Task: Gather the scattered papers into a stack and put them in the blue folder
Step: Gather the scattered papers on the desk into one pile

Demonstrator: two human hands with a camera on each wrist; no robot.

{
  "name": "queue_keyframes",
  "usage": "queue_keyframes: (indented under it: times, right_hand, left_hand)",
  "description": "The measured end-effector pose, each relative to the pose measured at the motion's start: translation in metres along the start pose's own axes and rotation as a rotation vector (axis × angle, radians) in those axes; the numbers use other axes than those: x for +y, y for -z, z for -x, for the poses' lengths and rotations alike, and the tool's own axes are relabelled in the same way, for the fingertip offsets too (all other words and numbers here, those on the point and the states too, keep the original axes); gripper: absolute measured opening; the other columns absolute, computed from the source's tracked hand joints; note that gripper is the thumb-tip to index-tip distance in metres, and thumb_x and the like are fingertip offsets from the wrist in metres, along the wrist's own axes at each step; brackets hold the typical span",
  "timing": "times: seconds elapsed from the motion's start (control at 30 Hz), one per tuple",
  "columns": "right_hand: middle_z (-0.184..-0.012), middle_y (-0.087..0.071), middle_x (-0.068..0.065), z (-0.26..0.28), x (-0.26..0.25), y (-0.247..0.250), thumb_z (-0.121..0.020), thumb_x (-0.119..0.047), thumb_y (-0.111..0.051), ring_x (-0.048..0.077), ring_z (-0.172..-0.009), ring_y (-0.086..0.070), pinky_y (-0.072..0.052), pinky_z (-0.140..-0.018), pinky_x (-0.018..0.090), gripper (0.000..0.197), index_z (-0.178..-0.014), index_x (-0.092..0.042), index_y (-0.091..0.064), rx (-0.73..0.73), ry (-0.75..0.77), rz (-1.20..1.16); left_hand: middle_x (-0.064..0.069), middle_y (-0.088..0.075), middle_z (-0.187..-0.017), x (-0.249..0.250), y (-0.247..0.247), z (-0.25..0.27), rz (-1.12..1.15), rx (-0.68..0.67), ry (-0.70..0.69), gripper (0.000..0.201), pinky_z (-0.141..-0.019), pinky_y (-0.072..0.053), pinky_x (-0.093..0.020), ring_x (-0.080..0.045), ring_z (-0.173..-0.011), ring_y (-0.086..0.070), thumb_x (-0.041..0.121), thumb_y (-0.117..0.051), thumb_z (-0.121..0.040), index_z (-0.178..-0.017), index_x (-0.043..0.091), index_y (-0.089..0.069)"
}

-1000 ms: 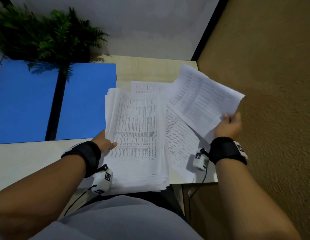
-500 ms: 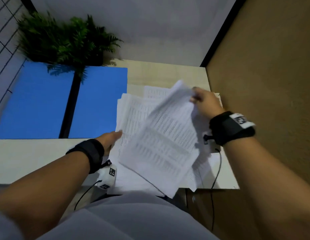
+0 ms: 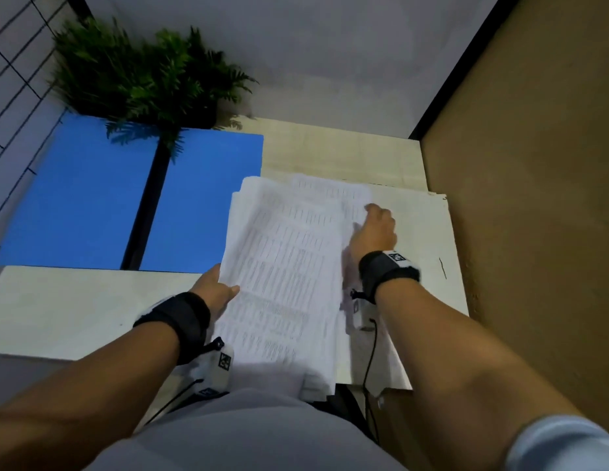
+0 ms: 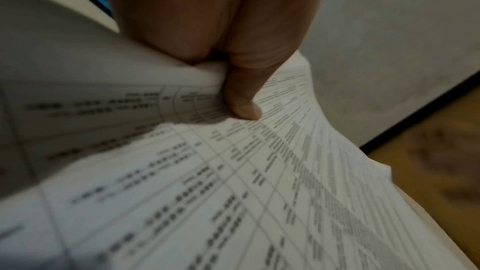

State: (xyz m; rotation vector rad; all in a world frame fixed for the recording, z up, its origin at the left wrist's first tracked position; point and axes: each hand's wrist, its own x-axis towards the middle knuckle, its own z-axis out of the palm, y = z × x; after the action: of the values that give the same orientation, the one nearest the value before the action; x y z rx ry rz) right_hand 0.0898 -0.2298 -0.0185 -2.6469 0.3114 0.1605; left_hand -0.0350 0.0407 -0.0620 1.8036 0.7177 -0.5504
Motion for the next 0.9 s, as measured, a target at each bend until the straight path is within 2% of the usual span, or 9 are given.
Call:
queue_keyframes:
  times: [0.07,0.2,0.33,0.4,0.5,0.63,0.73,0.83,0.9]
  right_hand:
    - [-0.139,-0.041,0.015,-0.004,0.036,0.007,-0.079,-0.022,-0.070,0.033,-0.129,-0.040,-0.040,-0.103,0.046,0.072,-0.140,-0.011,-0.034,-0.098,-0.238,0.066]
    - [-0.142,-0.038,0.012,0.007,0.057,-0.003,-0.056,-0.037,-0.091,0.031,-0.132,-0.041,-0.041,-0.107,0.042,0.113,-0.145,-0.009,-0.027,-0.261,-0.235,-0.037]
    - [-0.127,-0.049,0.012,0.008,0.048,-0.023,-0.068,-0.019,-0.083,0.032,-0.115,-0.055,-0.050,-0.097,0.042,0.083,-0.136,-0.013,-0.035,-0.328,-0.360,-0.302]
    - [-0.106,-0.057,0.010,0.005,0.046,-0.031,-0.066,-0.019,-0.080,0.030,-0.101,-0.061,-0.053,-0.091,0.040,0.056,-0.112,-0.012,-0.050,-0.352,-0.363,-0.333]
    - [-0.083,-0.051,0.003,0.006,0.043,-0.040,-0.057,-0.020,-0.075,0.022,-0.081,-0.055,-0.050,-0.077,0.033,0.040,-0.082,-0.018,-0.045,-0.373,-0.373,-0.397]
    - [-0.078,-0.048,-0.003,0.014,0.035,-0.019,-0.084,-0.011,-0.057,0.020,-0.076,-0.048,-0.042,-0.068,0.026,0.017,-0.086,-0.023,-0.046,-0.182,-0.350,-0.330]
    - [-0.074,-0.045,0.003,0.017,0.038,0.020,-0.087,0.000,-0.043,0.021,-0.066,-0.043,-0.034,-0.055,0.025,0.020,-0.083,-0.019,-0.043,0.101,-0.283,-0.326]
    - [-0.092,-0.060,0.009,0.017,0.040,0.069,-0.088,-0.005,-0.049,0.024,-0.081,-0.056,-0.044,-0.068,0.030,0.029,-0.115,-0.014,-0.053,0.311,-0.140,-0.313]
    - [-0.100,-0.064,0.008,0.021,0.034,0.102,-0.090,-0.014,-0.054,0.019,-0.091,-0.059,-0.048,-0.080,0.032,0.026,-0.116,-0.012,-0.057,0.440,-0.060,-0.395]
  left_hand:
    - [-0.002,-0.057,-0.136,-0.006,0.012,0.004,0.090,-0.029,0.023,0.048,-0.105,-0.038,-0.037,-0.024,-0.121,-0.053,0.004,-0.055,-0.097,-0.143,0.012,-0.045]
    - [-0.006,-0.058,-0.138,-0.007,0.019,0.004,0.138,-0.088,0.041,0.048,-0.112,-0.037,-0.044,-0.027,-0.129,-0.052,0.002,-0.051,-0.099,-0.145,0.014,-0.045]
    - [-0.010,-0.057,-0.136,0.003,0.013,0.007,0.128,-0.094,0.024,0.048,-0.106,-0.037,-0.039,-0.023,-0.120,-0.051,-0.003,-0.047,-0.099,-0.146,0.011,-0.043]
    - [-0.007,-0.056,-0.133,0.002,0.012,0.005,0.128,-0.101,0.024,0.049,-0.106,-0.037,-0.040,-0.022,-0.120,-0.050,-0.003,-0.047,-0.099,-0.146,0.012,-0.042]
    - [-0.008,-0.055,-0.141,-0.002,0.012,0.002,0.135,-0.107,0.026,0.052,-0.109,-0.036,-0.042,-0.028,-0.132,-0.049,-0.001,-0.050,-0.099,-0.148,0.013,-0.041]
    - [-0.006,-0.057,-0.136,-0.006,0.014,0.000,0.217,-0.108,0.063,0.050,-0.110,-0.037,-0.046,-0.026,-0.126,-0.051,-0.004,-0.048,-0.098,-0.144,0.016,-0.044]
    - [-0.008,-0.059,-0.139,-0.005,0.016,-0.003,0.196,-0.098,0.078,0.052,-0.113,-0.037,-0.053,-0.031,-0.130,-0.052,0.000,-0.051,-0.097,-0.145,0.017,-0.043]
    - [-0.007,-0.057,-0.142,-0.005,0.010,-0.013,0.180,-0.109,0.081,0.055,-0.114,-0.036,-0.054,-0.031,-0.133,-0.050,0.005,-0.056,-0.095,-0.147,0.020,-0.042]
    - [-0.007,-0.048,-0.151,0.009,0.000,-0.006,0.139,-0.103,0.068,0.059,-0.117,-0.032,-0.049,-0.031,-0.138,-0.045,0.006,-0.057,-0.096,-0.150,0.018,-0.036]
